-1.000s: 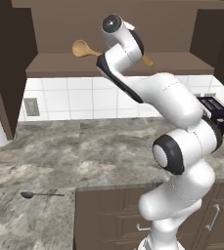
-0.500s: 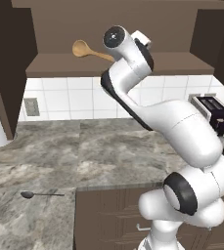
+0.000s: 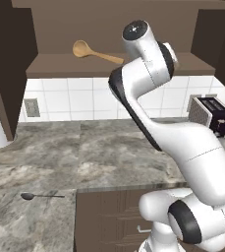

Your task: Organize the utensils by type. Pick up the wooden spoons from the counter and place them in the open cabinet. Then pick up the metallic utensils from the counter and place them in the open drawer.

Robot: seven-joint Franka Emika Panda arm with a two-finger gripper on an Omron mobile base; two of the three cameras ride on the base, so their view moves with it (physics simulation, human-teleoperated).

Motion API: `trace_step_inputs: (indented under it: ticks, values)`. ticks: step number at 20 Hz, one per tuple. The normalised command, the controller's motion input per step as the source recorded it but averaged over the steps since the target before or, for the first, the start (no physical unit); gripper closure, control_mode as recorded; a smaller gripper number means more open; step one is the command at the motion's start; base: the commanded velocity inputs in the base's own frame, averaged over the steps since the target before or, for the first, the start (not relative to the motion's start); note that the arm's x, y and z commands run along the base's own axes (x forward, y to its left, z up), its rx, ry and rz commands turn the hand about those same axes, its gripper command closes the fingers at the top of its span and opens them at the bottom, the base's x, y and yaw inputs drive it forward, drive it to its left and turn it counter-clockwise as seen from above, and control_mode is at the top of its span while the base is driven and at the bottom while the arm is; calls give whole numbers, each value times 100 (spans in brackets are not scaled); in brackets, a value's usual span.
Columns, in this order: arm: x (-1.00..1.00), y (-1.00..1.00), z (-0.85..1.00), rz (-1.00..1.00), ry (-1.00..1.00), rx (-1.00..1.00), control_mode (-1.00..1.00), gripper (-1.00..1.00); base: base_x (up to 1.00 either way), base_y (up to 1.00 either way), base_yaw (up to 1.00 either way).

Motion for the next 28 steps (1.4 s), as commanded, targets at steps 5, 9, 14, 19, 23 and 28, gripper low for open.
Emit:
trace_step_inputs:
  ticks: [5,9,14,19,23,28]
  values:
    - [-39,-12,-9,-7,1,25,-100,-100,0,0,0]
    - [-2,-15,-30,-1,5,12,-100,-100,0,0,0]
    - [-6,-2,-51,0,13,2,-100,-100,0,0,0]
    - [-7,-11,-21,2,21,9,-100,-100,0,0,0]
    - [0,-38,-14,6,26,19,-100,-100,0,0,0]
    - [0,-19,-29,8,18,4,-100,-100,0,0,0]
